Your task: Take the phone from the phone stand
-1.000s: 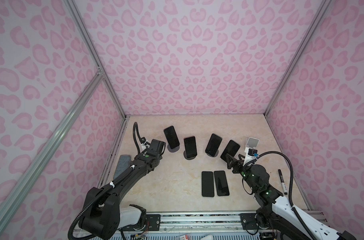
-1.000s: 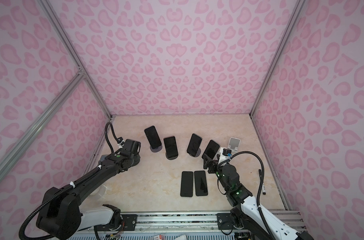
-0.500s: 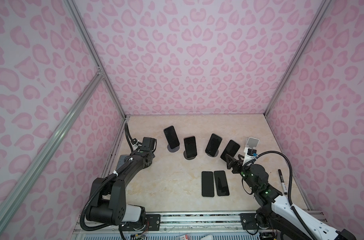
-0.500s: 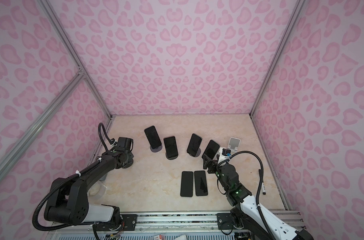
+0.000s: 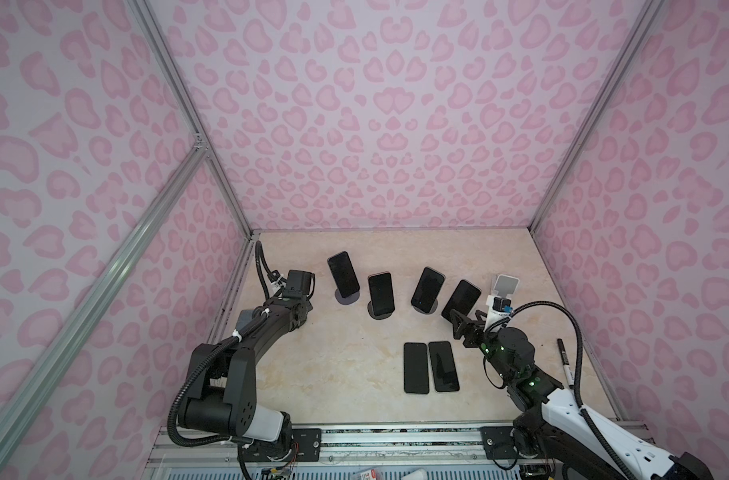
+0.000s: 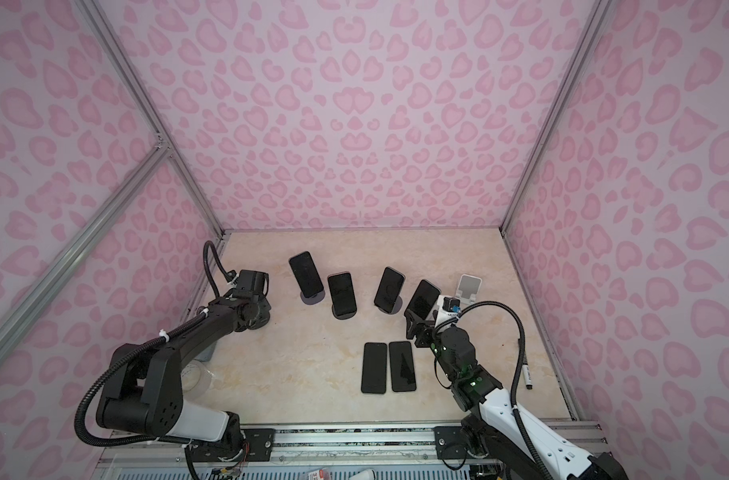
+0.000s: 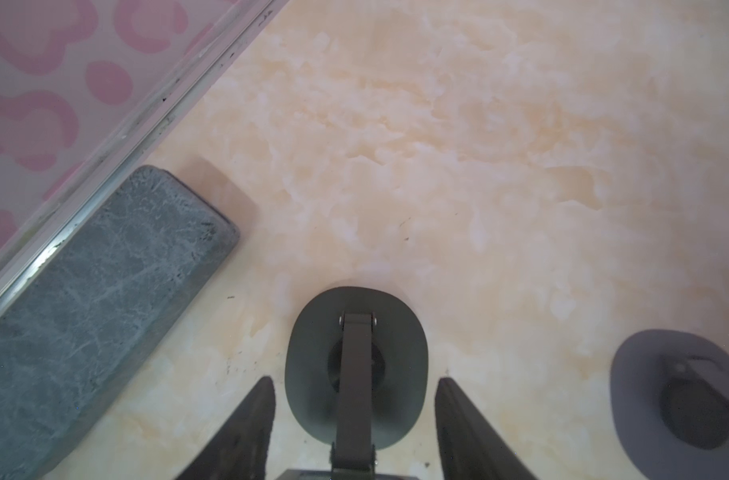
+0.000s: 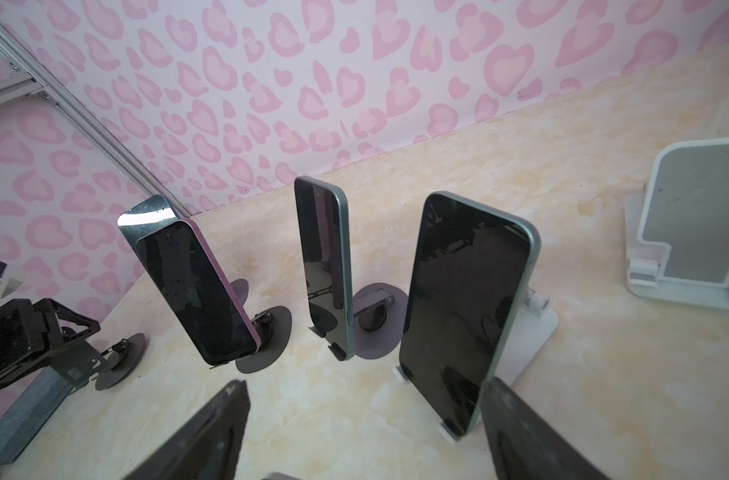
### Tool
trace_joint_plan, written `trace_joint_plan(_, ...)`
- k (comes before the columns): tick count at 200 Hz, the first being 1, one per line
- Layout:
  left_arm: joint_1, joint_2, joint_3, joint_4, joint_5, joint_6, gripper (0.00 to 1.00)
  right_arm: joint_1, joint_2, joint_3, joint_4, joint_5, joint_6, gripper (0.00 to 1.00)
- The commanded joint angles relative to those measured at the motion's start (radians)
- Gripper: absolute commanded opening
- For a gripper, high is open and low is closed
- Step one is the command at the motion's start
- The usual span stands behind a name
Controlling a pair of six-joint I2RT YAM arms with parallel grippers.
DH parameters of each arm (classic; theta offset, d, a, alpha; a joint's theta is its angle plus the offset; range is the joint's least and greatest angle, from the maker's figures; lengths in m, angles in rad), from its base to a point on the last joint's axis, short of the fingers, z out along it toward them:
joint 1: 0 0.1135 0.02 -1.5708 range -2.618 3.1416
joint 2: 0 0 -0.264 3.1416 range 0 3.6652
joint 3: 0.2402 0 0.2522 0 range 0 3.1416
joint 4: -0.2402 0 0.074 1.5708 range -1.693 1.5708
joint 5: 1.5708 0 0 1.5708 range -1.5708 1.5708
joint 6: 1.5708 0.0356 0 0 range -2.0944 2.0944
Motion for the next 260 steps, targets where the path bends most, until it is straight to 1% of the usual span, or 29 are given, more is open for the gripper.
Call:
trace_joint_plan(1,0.0,0.028,0.048,0.063,0.015,0.057,0.51,0.001,0.005,0.008,0.024,0.0,0.0,0.89)
trace_joint_plan(35,-0.001,0.095,0.122,0.074,0.045,0.099,0.51,0.001,0.008,0.009,0.023,0.002,-0.003,0.89)
trace_joint_plan(76,0.016,0.154,0.175,0.037,-0.014,0.103,0.51,0.001,-0.005,0.008,0.014,0.008,-0.006,0.89)
trace_joint_plan(112,0.058,0.173,0.186,0.021,0.011,0.094,0.5,0.002,-0.001,0.01,0.015,0.005,-0.007,0.89)
trace_joint_plan(142,0.069,0.18,0.175,0.005,0.015,0.07,0.51,0.001,-0.001,0.009,0.014,0.006,-0.007,0.89)
trace_joint_plan(150,0.069,0.179,0.175,0.0,0.008,0.064,0.54,0.001,0.0,0.01,0.015,0.005,-0.006,0.89)
trace_joint_plan(166,0.07,0.178,0.18,-0.006,0.015,0.063,0.67,0.002,0.007,0.008,0.017,0.005,-0.007,0.89)
trace_joint_plan(200,0.069,0.159,0.18,-0.023,0.053,0.042,0.81,0.001,0.011,0.011,0.015,0.003,-0.011,0.89)
trace_joint_plan(225,0.068,0.107,0.178,-0.04,0.08,0.036,0.85,0.001,0.005,0.011,0.012,0.006,-0.013,0.89)
trace_joint_plan(260,0.058,-0.038,0.178,-0.079,0.158,0.041,0.87,0.001,-0.012,0.01,0.0,0.026,-0.017,0.89)
